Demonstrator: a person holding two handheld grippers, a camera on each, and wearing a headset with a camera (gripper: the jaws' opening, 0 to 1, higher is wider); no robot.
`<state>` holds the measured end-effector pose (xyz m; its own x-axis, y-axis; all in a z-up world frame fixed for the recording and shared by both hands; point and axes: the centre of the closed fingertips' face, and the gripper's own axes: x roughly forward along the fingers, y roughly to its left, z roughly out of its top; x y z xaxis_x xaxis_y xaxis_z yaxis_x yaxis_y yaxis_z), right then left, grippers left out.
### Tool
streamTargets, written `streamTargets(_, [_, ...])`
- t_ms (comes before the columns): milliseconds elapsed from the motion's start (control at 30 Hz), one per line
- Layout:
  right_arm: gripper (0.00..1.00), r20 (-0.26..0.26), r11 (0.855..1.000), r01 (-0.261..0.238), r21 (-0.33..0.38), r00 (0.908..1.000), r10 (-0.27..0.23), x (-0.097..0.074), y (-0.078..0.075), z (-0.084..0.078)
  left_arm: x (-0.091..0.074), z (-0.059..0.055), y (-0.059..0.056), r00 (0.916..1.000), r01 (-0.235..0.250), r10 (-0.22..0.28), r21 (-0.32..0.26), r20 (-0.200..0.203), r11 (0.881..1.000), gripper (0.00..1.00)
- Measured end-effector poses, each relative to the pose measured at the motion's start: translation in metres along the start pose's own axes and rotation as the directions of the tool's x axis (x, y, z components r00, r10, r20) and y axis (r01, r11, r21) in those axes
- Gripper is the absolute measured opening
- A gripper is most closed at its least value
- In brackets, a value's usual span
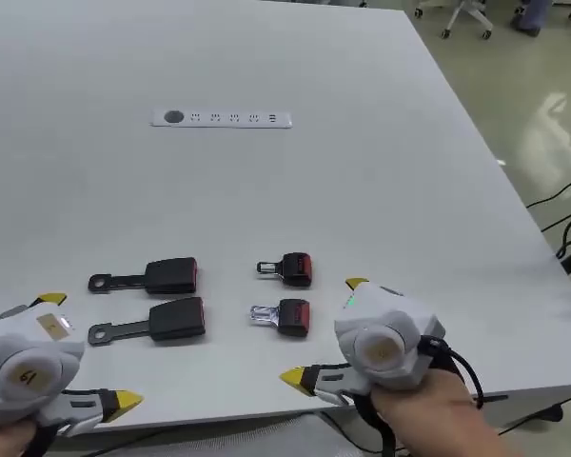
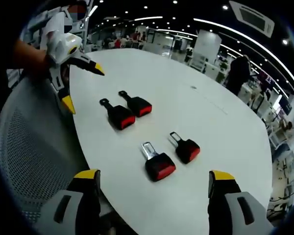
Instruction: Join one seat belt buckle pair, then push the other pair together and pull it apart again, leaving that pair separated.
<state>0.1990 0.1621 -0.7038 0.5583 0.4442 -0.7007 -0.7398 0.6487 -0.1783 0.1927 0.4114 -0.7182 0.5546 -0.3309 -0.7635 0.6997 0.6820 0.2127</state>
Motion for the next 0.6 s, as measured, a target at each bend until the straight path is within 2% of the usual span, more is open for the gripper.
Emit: streamTargets(600, [0.92,0.001,1.0,-0.01,-0.008,1.0,0.01,0.0032,0.002,0.001,0.0031,0.0013,0.0003,0.9999,0.009,-0.009,0.009,-0.005,1.0,0.99])
